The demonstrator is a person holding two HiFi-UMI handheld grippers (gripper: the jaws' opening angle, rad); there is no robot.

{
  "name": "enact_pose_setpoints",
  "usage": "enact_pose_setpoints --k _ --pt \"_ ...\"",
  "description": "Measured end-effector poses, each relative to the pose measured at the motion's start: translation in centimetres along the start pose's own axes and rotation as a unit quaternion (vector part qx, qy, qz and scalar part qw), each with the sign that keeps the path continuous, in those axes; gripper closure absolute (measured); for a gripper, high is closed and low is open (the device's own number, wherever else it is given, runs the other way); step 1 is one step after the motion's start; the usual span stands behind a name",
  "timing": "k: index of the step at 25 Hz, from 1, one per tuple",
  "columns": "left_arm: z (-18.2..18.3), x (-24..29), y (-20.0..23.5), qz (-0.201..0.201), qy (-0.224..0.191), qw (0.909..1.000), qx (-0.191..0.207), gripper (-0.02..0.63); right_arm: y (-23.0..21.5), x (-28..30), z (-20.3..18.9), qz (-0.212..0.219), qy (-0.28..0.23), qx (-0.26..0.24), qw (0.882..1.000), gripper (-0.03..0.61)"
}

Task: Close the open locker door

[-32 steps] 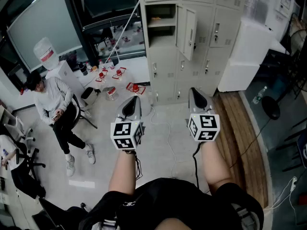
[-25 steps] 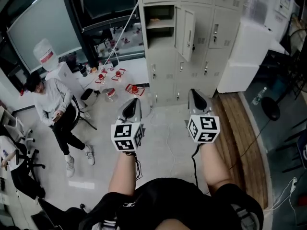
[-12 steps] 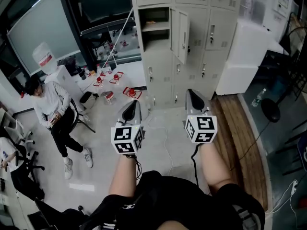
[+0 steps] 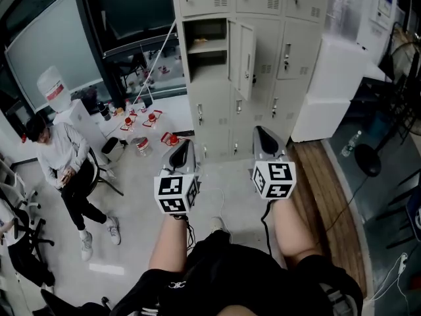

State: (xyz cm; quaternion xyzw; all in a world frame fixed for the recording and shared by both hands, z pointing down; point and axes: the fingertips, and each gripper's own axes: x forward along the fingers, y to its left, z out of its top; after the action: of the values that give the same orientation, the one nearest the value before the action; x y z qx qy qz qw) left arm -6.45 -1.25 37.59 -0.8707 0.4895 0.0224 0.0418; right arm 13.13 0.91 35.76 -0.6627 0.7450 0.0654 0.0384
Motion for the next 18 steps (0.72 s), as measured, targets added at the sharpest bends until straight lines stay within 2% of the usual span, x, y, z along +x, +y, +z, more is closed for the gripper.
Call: enact_pose_setpoints --k 10,18 --pt "-0.5 12.0 2.9 -0.028 0.000 0.9996 -0.001 0.614 -5.0 10.3 -1.1 -0.029 0.003 0.001 1.000 0.568" --pt "-1.6 22.1 5.9 -0.055 0.017 0.9984 -0.006 0.614 -7.9 19.4 -2.2 -0.047 0.015 0.001 0.999 0.568"
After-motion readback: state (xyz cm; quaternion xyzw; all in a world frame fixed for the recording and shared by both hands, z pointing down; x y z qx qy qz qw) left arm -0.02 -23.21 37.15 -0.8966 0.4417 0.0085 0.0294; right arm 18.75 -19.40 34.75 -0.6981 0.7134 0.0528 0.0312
